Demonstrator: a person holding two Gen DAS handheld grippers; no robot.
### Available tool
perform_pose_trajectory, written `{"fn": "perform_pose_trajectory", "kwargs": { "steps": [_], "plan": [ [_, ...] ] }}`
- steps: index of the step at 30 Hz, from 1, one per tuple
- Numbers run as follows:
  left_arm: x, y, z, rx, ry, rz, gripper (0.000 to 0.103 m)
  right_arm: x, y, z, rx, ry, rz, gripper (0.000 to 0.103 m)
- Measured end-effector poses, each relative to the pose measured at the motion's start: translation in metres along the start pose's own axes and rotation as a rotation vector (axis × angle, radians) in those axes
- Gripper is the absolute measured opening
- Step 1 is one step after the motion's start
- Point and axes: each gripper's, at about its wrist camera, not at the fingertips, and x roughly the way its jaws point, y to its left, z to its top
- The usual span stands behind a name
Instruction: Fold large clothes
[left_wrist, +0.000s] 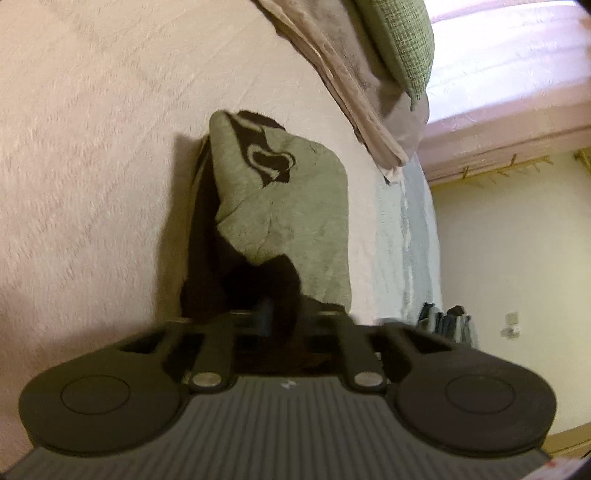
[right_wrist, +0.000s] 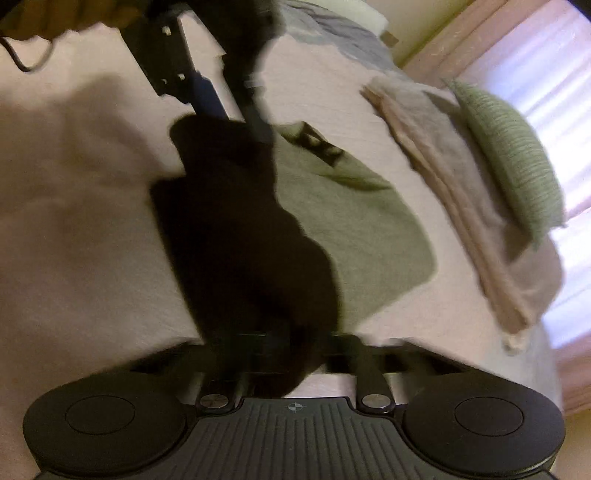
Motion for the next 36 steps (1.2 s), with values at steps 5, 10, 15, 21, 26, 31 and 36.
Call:
{"fn": "perform_pose_trajectory", "kwargs": {
  "steps": [5,10,15,21,26,31,36],
  "plan": [
    [0.0,0.007,-0.009,-0.026,-0.055,-0.146,0.003,-0.008,-0.02,-0.01,0.076,0.019,-0.109,0.003],
    [0.018,0.04,-0.026,-0.059,-0.002,0.047,0.003,0.011,-0.003,-0.018,0.115,0.081,0.038,0.004],
    [-0.005,0.014,-0.021,0.017,-0.069,0.072,0.007,0.008,-0.039,-0.01,0.338,0.039,0.148,0.02],
    [-0.033,-0.002,-0.043,-0.05,-0.068,0.094,0.029,-0.017,-0.04,-0.017,0.346,0.048,0.138,0.034],
    [-0.026,0.025,-0.064,-0.302,-0.073,0.026,0.036,-0.014,-0.021,-0.027,0.3,0.06,0.125,0.034],
    [-0.005,0.039,-0.053,-0.397,-0.12,-0.017,0.032,-0.006,-0.012,-0.022,0.261,0.037,0.092,0.034],
    [-0.013,0.016,-0.036,-0.189,-0.176,0.0,0.009,-0.008,-0.005,-0.022,0.22,0.008,0.068,0.003]
  ]
}}
